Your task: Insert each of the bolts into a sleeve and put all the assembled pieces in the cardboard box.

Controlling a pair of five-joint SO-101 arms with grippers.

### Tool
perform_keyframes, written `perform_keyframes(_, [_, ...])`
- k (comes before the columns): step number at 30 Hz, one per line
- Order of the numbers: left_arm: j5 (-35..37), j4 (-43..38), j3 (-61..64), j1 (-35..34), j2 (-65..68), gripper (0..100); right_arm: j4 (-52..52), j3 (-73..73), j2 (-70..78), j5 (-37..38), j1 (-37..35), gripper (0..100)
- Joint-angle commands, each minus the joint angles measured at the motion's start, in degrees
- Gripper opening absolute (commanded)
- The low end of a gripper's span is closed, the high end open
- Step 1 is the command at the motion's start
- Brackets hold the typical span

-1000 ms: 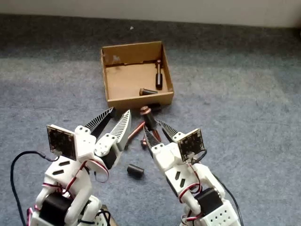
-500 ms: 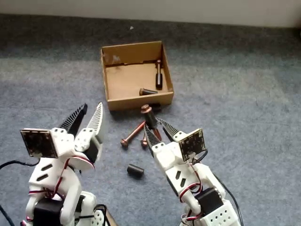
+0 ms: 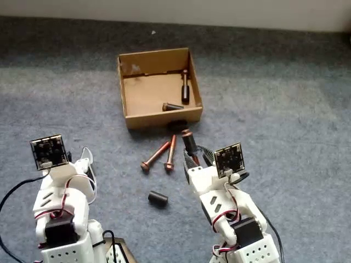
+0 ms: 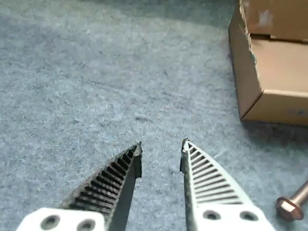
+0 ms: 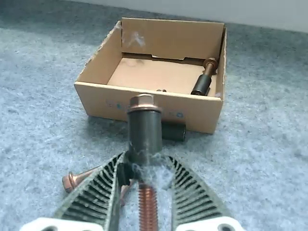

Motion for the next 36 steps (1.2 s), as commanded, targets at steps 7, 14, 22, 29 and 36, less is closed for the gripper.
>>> perform_keyframes(7, [-5.36,-10.64,12.70,-0.57,-0.13,16,-13.14,-17.98,24.22,-0.62,0.75,0.5])
perform_keyframes(14, [-5.45,-10.20,12.70,-0.57,-0.13,16,-28.26,-34.86,57.27,-0.62,0.75,0.5])
perform_keyframes(22, [-5.54,-9.67,12.70,-0.57,-0.13,16,-38.20,-55.16,91.38,-0.62,0.84,0.7])
perform_keyframes(29, [-5.54,-9.49,12.70,-0.57,-0.13,16,-38.02,-66.86,107.30,2.73,0.84,2.4])
perform_keyframes(36, [-5.63,-9.49,12.70,-0.57,-0.13,16,-37.85,-67.82,109.14,3.78,2.86,18.3])
